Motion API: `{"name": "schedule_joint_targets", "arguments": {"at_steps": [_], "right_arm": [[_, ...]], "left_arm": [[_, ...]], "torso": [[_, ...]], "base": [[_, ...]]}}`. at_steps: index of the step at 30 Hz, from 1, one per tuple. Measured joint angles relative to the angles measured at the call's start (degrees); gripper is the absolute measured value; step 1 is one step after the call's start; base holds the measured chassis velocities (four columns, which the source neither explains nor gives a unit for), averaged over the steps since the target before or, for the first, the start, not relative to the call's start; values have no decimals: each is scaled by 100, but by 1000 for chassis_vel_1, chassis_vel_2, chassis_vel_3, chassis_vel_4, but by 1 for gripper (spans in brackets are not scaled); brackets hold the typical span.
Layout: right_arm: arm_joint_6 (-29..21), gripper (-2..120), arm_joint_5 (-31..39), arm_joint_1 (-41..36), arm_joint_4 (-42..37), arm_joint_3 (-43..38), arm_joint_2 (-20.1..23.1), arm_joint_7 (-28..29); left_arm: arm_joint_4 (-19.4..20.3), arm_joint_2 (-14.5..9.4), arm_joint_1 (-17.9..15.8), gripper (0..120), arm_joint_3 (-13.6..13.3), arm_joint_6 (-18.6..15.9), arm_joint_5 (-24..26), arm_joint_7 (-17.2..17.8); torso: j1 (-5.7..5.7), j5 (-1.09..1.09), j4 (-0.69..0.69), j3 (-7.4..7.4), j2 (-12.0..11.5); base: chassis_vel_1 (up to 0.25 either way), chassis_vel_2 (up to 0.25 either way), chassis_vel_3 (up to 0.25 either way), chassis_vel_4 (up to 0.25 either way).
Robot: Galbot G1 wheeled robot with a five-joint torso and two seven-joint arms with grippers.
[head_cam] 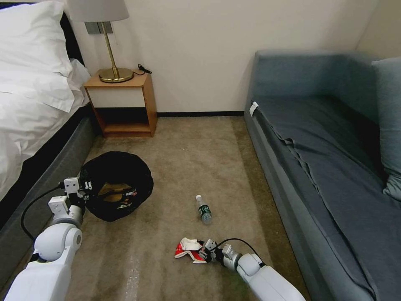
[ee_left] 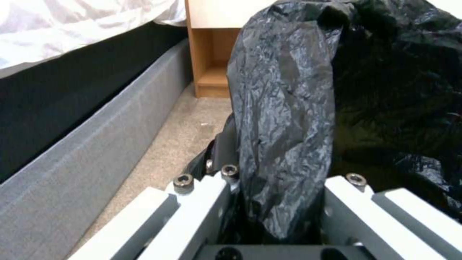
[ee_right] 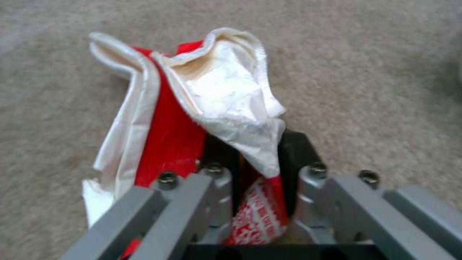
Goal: Pick up the trash bin, then pick up the garbage on the floor and place it into the trash bin.
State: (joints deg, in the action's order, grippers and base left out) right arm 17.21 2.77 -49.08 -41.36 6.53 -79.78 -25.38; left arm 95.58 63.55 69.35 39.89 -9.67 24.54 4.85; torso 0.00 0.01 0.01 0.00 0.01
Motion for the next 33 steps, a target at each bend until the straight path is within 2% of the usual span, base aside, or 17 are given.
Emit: {"name": "schedule_joint_targets", "arguments": {"at_steps": [5,11,16,19,22,28,31,33], "right_arm": [[-16,2,50,-23,-136,-51,33,96],[-104,0,280,-97,-652,-189,159,307],[-314,0,803,-250,-1640,-370,418,490],[-350,0,906,-272,-1831,-410,456,560],[-455,0,1149,-323,-2557,-612,531,841],[-641,0,1395,-350,-3293,-673,636,1024],[-867,0,1711,-382,-4110,-657,790,1179],[-892,0,1758,-383,-4194,-639,808,1194]], "left_arm": [[-14,7,0,4,-27,0,-4,-39],[-29,47,34,4,-47,38,-35,-73],[12,98,117,4,-23,90,-71,-116],[29,124,148,4,-22,110,-93,-128],[60,241,239,4,7,161,-150,-158],[75,324,334,4,0,259,-233,-231],[8,408,400,4,-42,413,-385,-323],[7,413,403,4,-53,419,-392,-325]], "torso": [[0,0,0,1,-1],[0,-2,-1,1,-2],[0,-1,-1,0,-2],[0,-1,-2,1,-2],[0,-1,-1,0,-2],[0,0,-1,0,-1],[0,-1,-1,0,-2],[0,-1,-1,0,-2]], "base": [[0,0,0,0],[0,0,0,0],[0,0,0,0],[0,0,0,0],[0,0,0,0],[0,0,0,0],[0,0,0,0],[0,0,0,0]]}}
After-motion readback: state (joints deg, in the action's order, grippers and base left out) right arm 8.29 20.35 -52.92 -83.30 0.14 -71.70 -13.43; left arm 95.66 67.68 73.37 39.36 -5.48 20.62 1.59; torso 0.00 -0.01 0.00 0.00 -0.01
